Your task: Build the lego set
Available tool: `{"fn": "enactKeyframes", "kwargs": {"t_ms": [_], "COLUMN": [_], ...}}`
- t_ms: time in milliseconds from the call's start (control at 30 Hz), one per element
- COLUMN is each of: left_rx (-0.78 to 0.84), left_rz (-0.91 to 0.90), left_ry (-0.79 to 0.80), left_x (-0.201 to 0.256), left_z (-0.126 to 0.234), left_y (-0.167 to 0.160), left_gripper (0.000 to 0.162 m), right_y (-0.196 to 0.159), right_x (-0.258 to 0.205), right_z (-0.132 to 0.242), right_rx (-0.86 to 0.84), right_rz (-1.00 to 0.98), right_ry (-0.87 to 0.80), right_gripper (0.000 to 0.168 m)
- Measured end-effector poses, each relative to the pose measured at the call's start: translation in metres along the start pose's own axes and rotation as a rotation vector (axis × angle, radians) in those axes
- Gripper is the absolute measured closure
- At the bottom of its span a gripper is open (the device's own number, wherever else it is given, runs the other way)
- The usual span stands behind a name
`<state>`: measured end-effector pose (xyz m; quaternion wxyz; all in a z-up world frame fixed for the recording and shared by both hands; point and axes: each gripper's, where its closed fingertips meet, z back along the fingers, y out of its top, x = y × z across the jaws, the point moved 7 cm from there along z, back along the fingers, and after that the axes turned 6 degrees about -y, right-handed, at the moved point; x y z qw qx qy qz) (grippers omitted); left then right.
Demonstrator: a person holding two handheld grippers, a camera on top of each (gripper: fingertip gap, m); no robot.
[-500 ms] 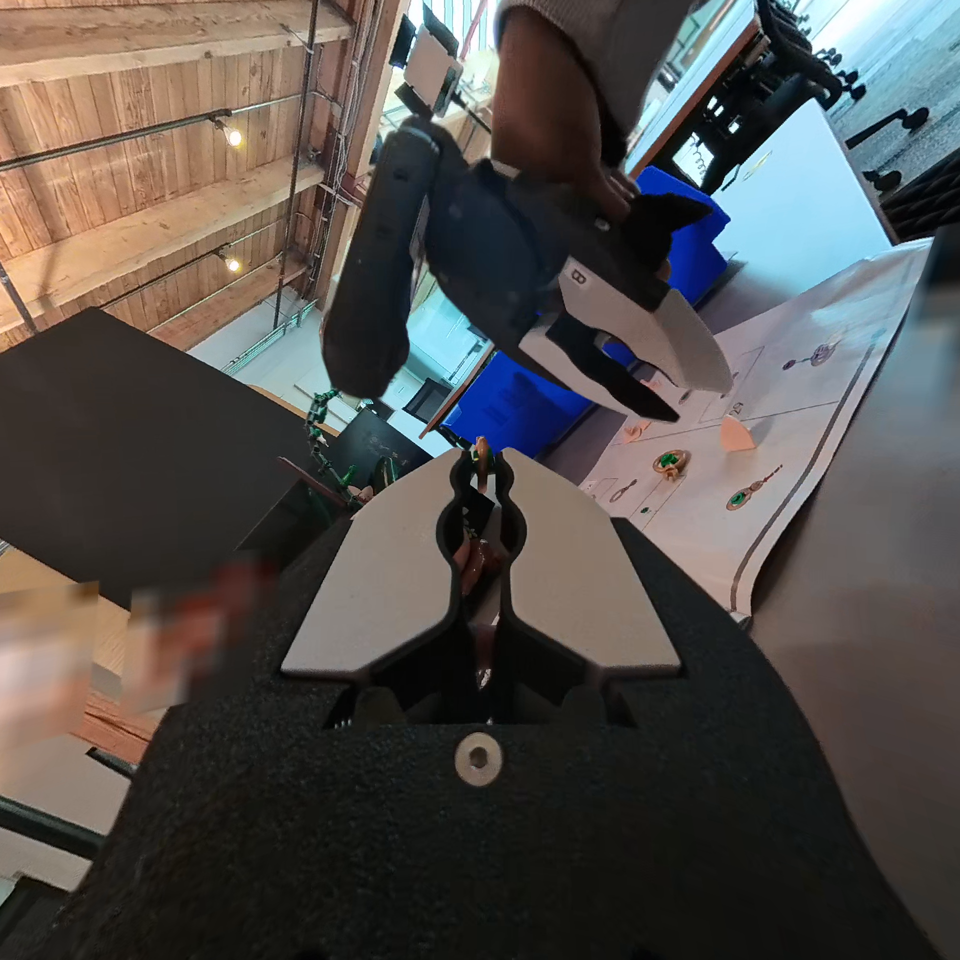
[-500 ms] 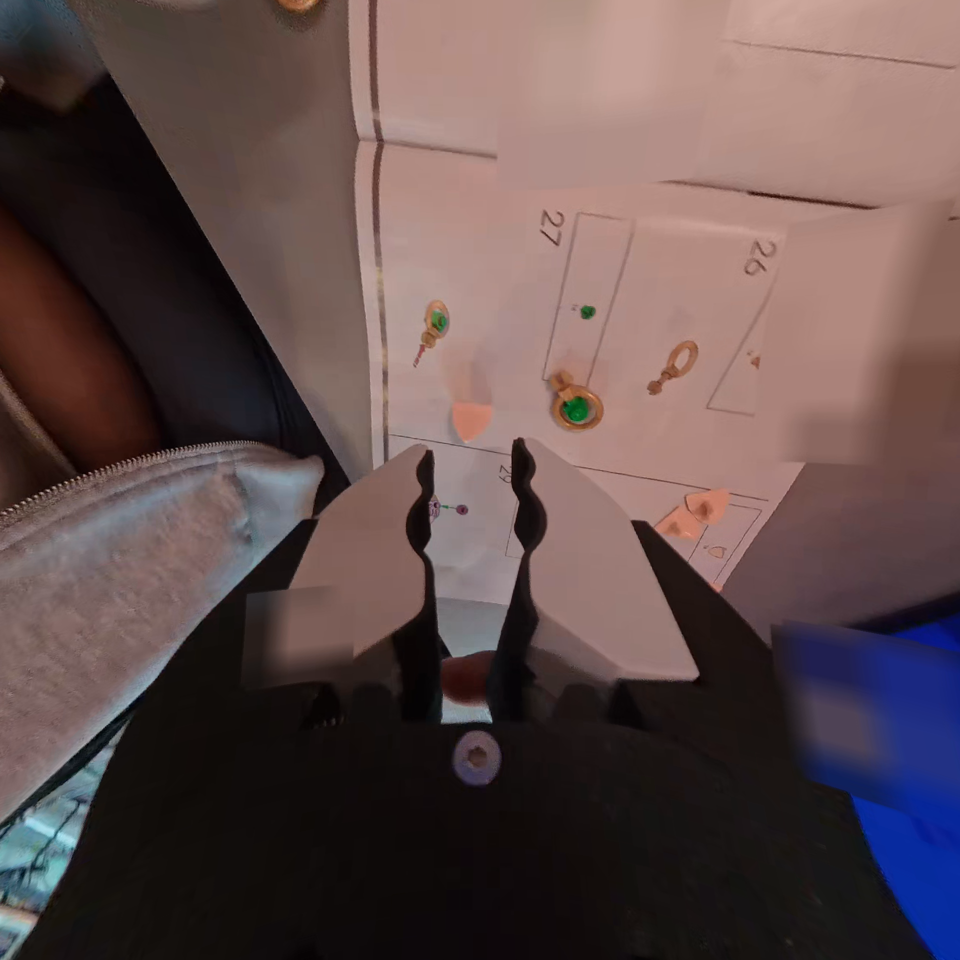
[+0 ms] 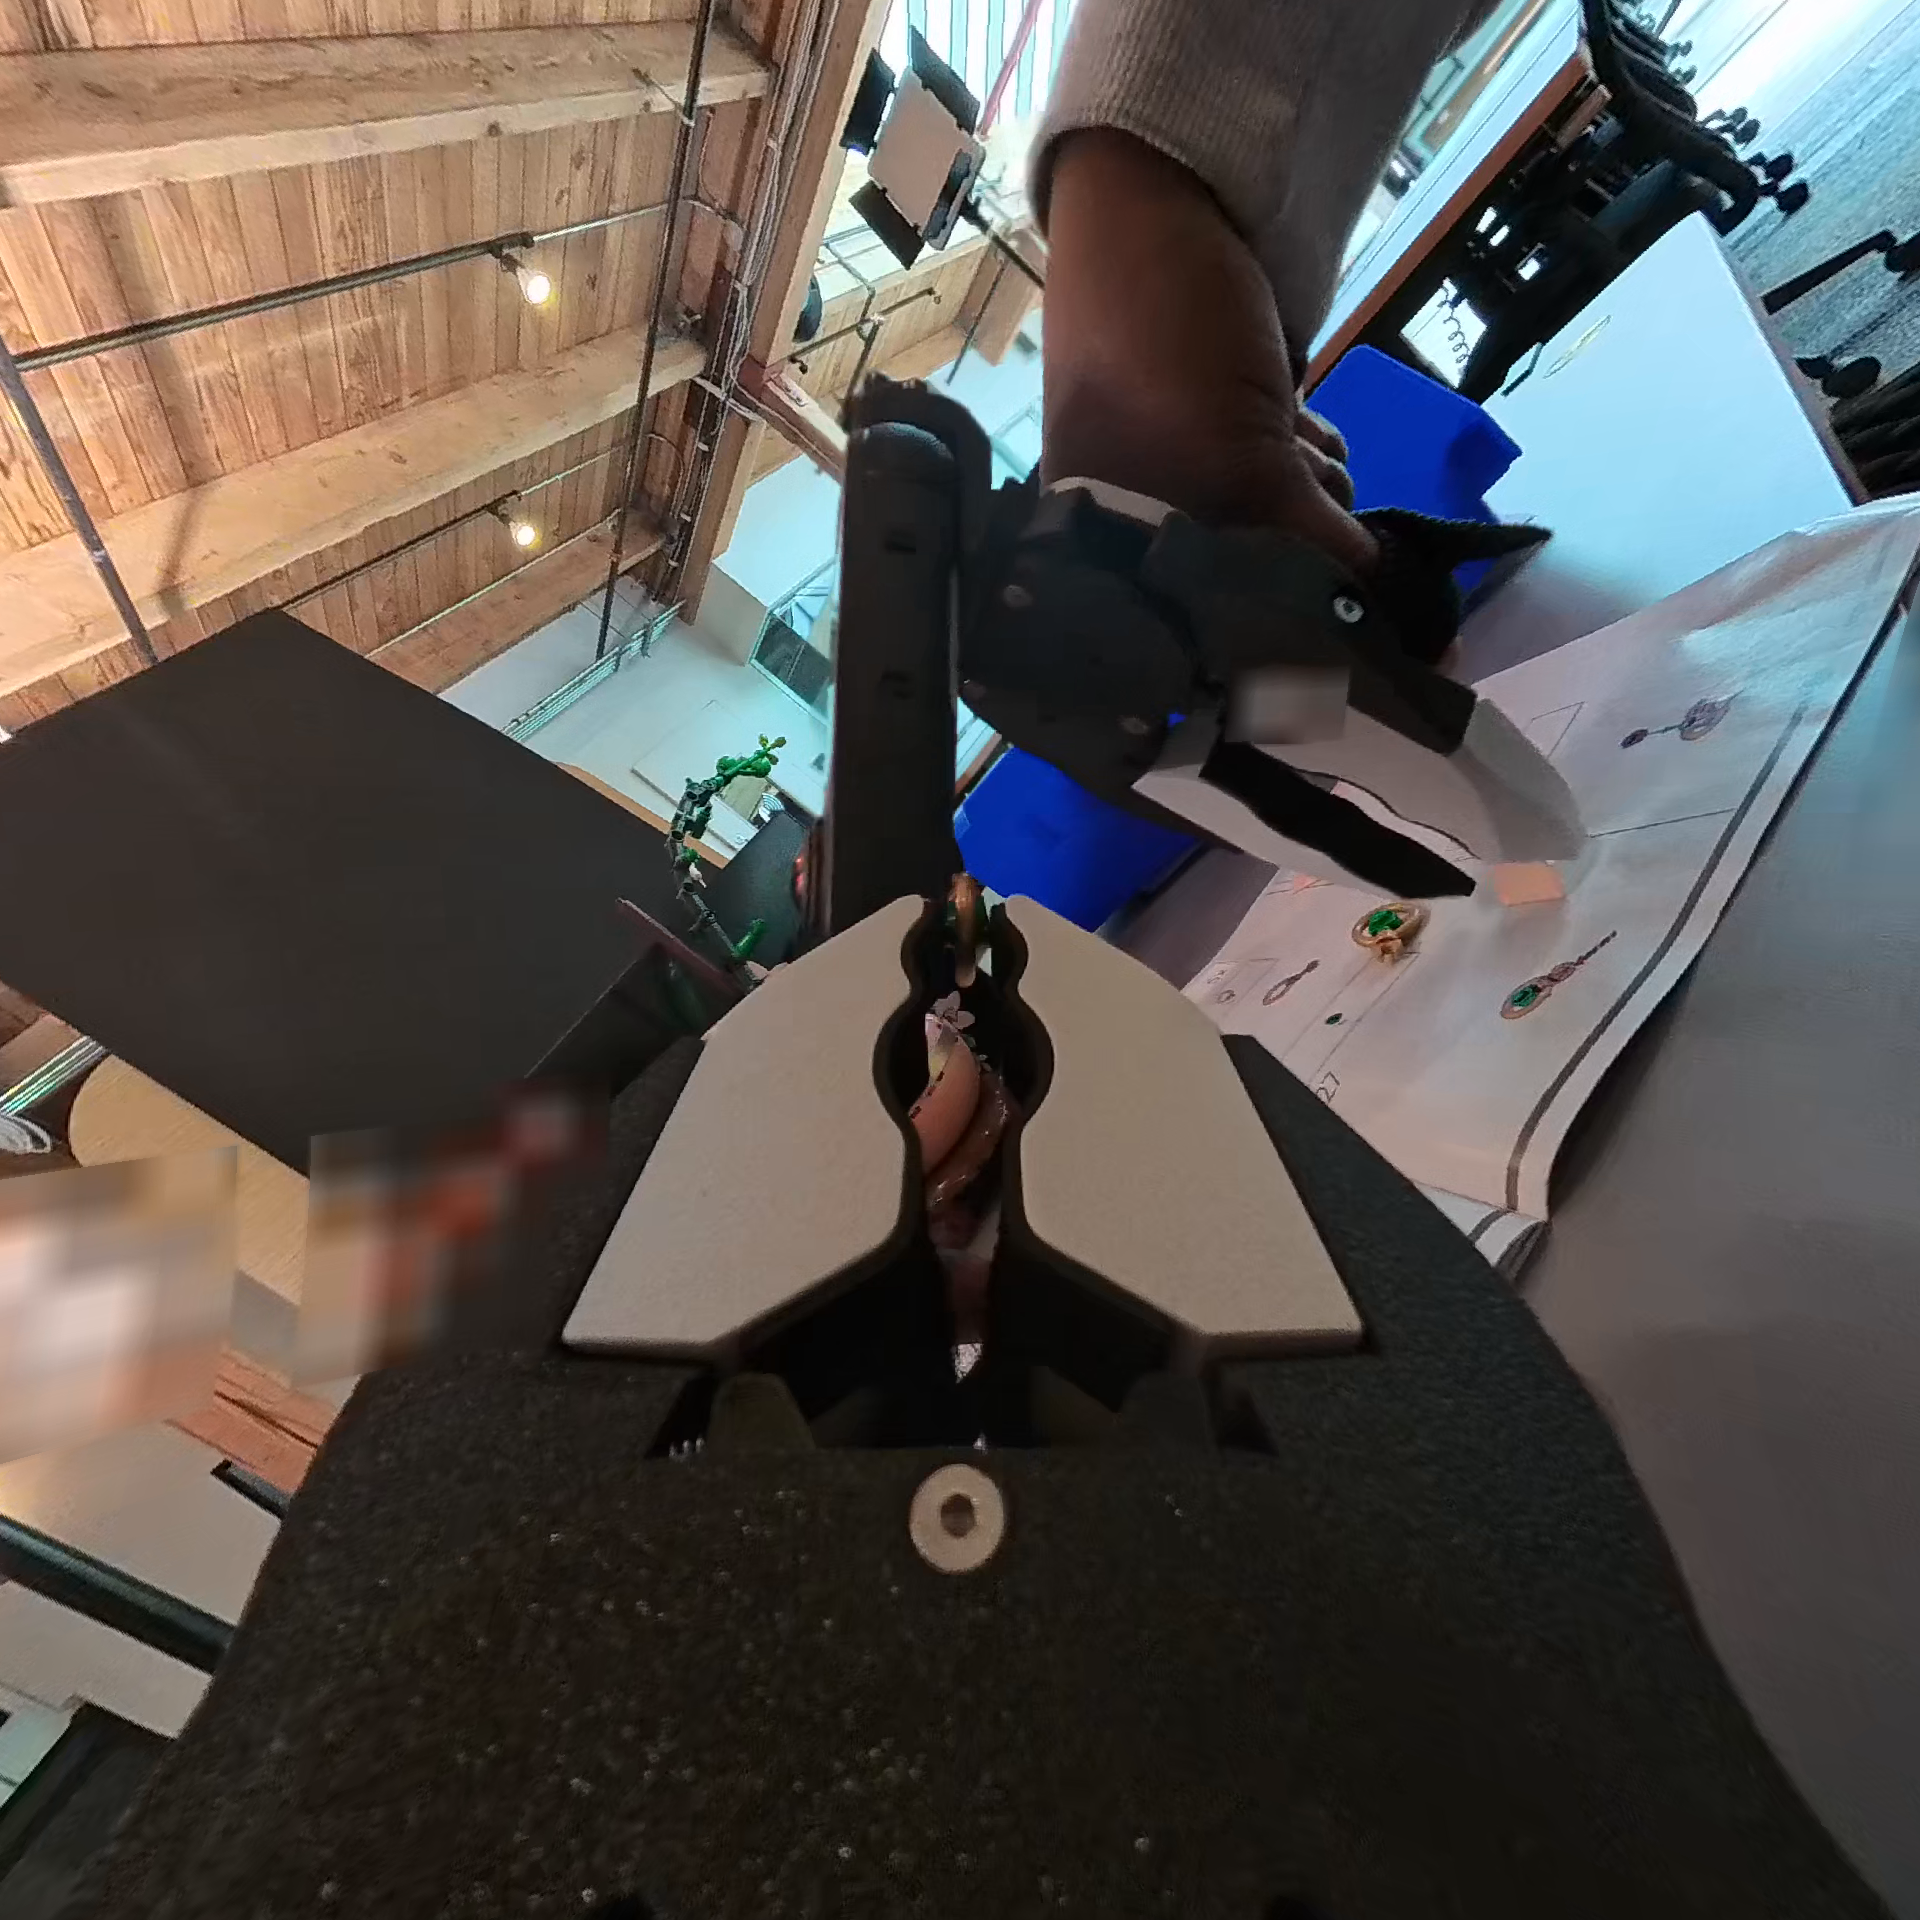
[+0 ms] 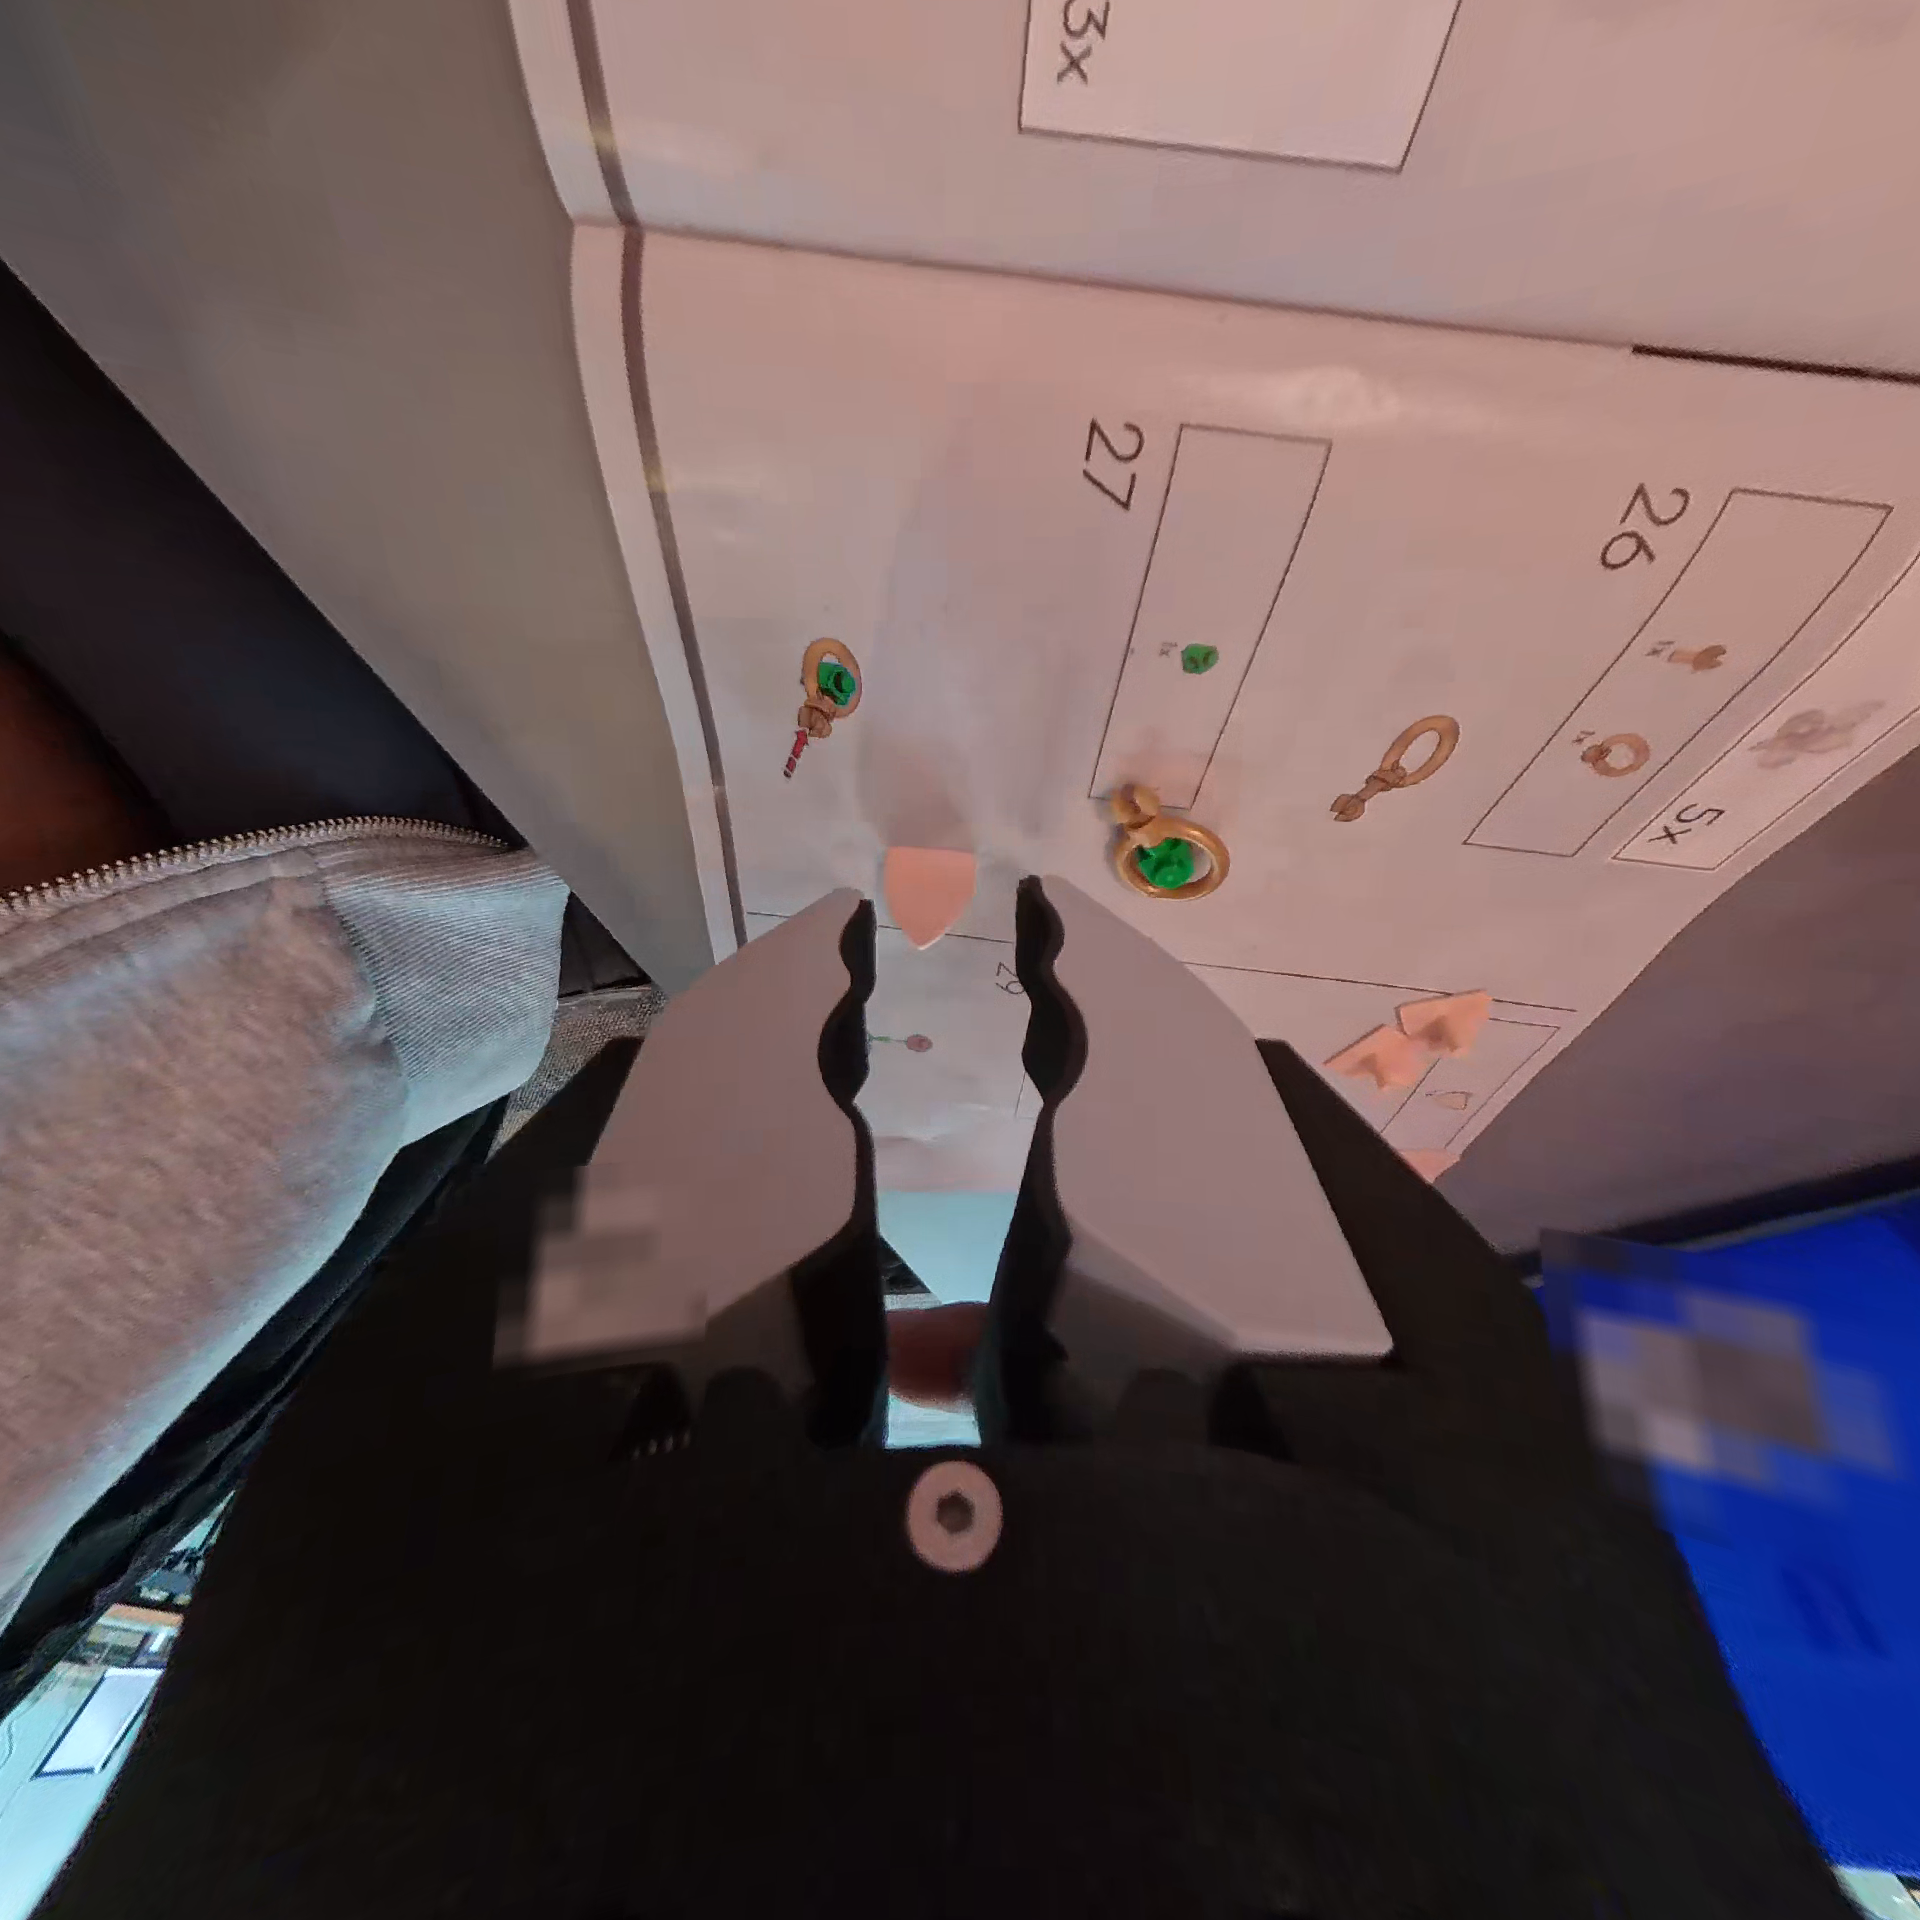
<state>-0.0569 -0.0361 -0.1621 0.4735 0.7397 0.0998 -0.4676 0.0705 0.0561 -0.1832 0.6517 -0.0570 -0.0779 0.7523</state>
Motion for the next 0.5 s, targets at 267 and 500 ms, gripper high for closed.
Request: {"fn": "enactKeyframes", "kwargs": {"t_ms": [267, 500], "left_rx": [0.004, 0.115], "left_rz": [-0.029, 0.136], "left_ry": [-0.035, -0.216], "left_x": [0.005, 0.013], "left_z": [-0.002, -0.001], "left_y": [0.001, 0.007], "left_gripper": [0.154, 0.154], "right_y": [-0.012, -0.040], "right_x": [0.003, 0.017], "right_z": [-0.008, 0.030], "right_rx": [0.143, 1.156], "right_rz": [-0.013, -0.291], "right_ry": [0.018, 0.644], "right_gripper": [0.152, 0.153]}}
